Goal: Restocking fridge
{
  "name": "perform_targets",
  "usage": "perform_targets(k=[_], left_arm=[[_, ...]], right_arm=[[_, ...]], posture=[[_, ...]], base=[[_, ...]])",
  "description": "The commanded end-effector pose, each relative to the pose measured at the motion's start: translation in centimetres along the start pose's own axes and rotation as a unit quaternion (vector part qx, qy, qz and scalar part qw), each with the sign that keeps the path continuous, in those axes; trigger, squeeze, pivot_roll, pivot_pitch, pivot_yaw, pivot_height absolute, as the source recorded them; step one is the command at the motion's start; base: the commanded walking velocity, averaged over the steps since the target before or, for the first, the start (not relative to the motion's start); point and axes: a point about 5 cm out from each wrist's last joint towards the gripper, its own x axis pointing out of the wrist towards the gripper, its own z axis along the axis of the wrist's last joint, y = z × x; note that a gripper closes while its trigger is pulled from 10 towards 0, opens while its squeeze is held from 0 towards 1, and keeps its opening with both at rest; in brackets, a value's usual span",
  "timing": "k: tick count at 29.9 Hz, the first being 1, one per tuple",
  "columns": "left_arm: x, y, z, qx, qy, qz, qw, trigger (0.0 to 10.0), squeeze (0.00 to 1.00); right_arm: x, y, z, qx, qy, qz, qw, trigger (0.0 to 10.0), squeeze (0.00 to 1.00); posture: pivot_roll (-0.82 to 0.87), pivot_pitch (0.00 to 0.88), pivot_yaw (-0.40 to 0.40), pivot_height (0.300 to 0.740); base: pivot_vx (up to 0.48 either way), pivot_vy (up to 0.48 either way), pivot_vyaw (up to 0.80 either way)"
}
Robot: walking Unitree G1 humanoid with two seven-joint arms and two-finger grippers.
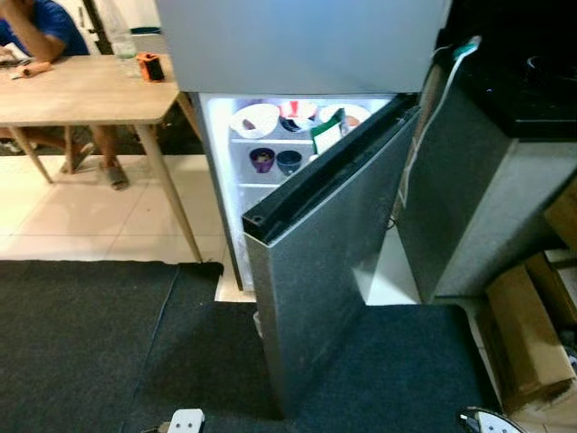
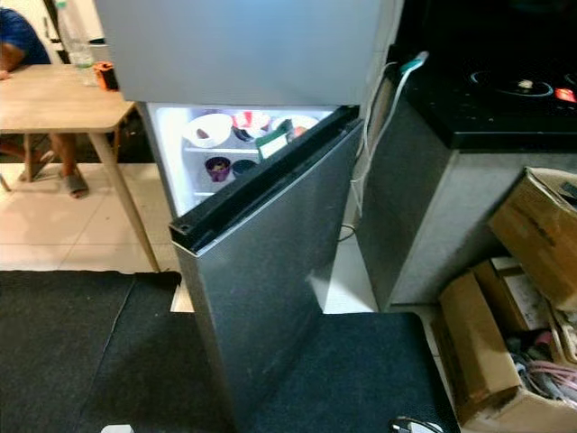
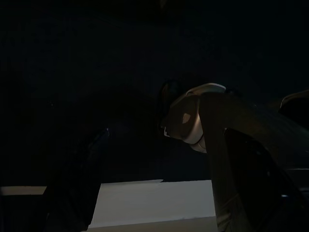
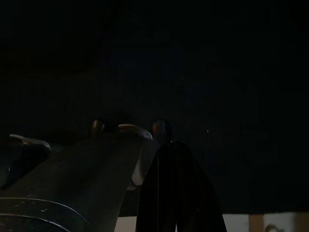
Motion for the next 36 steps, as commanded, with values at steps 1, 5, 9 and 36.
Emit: perform_targets(k=[1,5,9,36], left_arm=[[0.2,-0.7,-0.6,0.012,0.015,-0.007,1.000,10.0,0.00],[0.1,-0.8,-1.2,0.023,0.025,-0.008,0.999,10.0,0.00],[0.1,-0.8,-1.3,0.024,0.028,-0.006,0.999,10.0,0.00],[0.1,-1.2,-1.7,0.023,0.034,-0.020,0.999,10.0,0.00]], right_arm=[[-0.1,-0.1,-0.1,-0.015,0.005,0.003,1.000,10.0,0.00],[-0.2,-0.4,-0.2,-0.024,0.008,0.000,1.000,10.0,0.00],[-0.3,-0.6,-0.6,-0.034,0.017,-0.004,0.999,10.0,0.00],[-0.2,-1.0,0.3,-0.043,-0.003,-0.036,0.998,10.0,0.00]], posture=[[-0.08,0.037,-0.032,0.740],[-0.08,0.036,-0.033,0.740],[-0.08,0.034,-0.037,0.740],[-0.09,0.040,-0.032,0.740]], base=[[0.000,0.000,0.64],[0.000,0.000,0.64],[0.000,0.000,0.64],[0.000,0.000,0.58]])
